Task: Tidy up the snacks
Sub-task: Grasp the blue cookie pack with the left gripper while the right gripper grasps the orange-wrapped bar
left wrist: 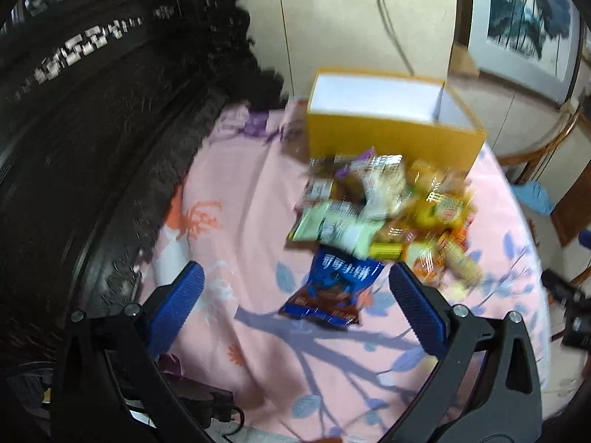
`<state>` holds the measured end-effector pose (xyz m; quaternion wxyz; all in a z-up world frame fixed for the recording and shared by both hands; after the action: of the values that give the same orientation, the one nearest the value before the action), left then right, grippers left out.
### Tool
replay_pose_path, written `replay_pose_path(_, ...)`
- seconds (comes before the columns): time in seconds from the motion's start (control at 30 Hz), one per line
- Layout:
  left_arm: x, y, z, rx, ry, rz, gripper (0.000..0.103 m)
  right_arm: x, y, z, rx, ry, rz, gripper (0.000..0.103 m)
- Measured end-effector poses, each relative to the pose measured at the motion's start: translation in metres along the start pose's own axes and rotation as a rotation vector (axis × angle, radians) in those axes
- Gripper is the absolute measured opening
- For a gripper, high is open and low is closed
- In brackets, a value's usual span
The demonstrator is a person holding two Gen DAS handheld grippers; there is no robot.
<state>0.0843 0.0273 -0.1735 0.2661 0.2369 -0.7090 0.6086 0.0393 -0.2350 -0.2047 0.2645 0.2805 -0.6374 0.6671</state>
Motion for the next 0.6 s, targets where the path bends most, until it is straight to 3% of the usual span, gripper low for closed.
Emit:
replay_pose_path(0.17,-0.024,0.031,0.001,-0.021,0.011,-0.009,0.101,-0.05,0.018,-0.001,-0.088,-0.132,-0.042,0.082)
replay_pose_path(0.23,-0.034,0.043,0.001,-0.015,0.023,-0.029,0.101,-0.067,0.022,-0.004,-0.053,-0.152,-0.054,0.071)
replay_pose_path(0.43,-0.055,0.064,-0.003,-0.011,0.002,-0.074,0.101,-0.12,0.034,-0.019,0.11,-0.252,-0.115,0.058)
replay_pose_path(0.53,-0.062,0.067,-0.002,-0.02,-0.001,-0.075,0.101,-0.137,0.041,-0.023,0.139,-0.308,-0.159,0.044)
replay_pose_path(0.6,-0.068,0.071,0.003,-0.038,0.0,-0.087,0.101,-0.147,0.046,-0.027,0.182,-0.329,-0.179,0.043)
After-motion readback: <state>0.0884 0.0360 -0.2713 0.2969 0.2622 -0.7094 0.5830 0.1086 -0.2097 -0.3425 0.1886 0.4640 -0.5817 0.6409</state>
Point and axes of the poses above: each gripper's, at about its wrist camera, not at the fingertips, and x roughly against the way its jaws point, z to its right, y to its underside, the point moved 9 cm from there along -x, roughly the way its jaws point, and after that the axes turned 9 degrees about z, right-handed, at the moved point
